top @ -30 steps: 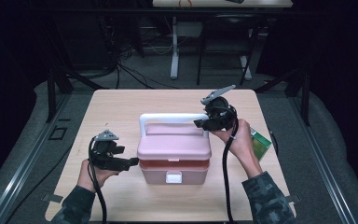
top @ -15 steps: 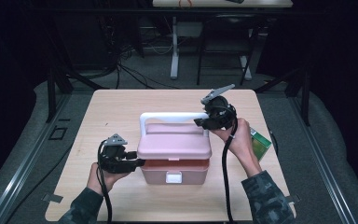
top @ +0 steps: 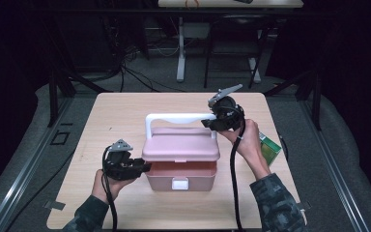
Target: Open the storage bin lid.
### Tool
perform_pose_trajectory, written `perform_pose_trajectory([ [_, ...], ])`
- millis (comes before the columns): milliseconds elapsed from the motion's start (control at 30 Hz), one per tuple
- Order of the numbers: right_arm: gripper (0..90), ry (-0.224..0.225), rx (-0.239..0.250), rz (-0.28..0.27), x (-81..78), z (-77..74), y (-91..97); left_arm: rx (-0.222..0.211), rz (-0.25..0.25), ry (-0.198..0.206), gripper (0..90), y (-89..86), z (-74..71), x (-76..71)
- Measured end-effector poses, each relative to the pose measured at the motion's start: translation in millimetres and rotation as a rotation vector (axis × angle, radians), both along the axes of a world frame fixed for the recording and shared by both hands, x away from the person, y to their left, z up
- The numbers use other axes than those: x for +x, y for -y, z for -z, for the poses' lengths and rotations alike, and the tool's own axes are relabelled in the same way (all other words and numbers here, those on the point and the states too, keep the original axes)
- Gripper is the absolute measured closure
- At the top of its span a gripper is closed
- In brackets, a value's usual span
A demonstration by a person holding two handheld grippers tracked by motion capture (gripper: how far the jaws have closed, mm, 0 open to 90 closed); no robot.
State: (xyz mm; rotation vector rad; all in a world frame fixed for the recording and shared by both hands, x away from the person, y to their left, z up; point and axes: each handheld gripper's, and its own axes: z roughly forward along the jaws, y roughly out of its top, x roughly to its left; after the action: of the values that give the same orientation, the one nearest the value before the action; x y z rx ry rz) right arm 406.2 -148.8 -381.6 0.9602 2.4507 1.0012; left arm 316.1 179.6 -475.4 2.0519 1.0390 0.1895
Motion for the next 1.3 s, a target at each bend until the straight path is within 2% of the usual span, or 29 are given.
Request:
perform_pose_trajectory([
  [733,67.0,0.025,0.012,0.021,24.1,-16.8,1.0,0.007,-0.005,0.0,62.0,1.3,-0.2,-0.2],
  [1300,66.9,-0.009,0.026,0.041,45.0,-19.5,1.8,0.012,-0.001,0.005,61.8,1.4,-0.1,0.1],
])
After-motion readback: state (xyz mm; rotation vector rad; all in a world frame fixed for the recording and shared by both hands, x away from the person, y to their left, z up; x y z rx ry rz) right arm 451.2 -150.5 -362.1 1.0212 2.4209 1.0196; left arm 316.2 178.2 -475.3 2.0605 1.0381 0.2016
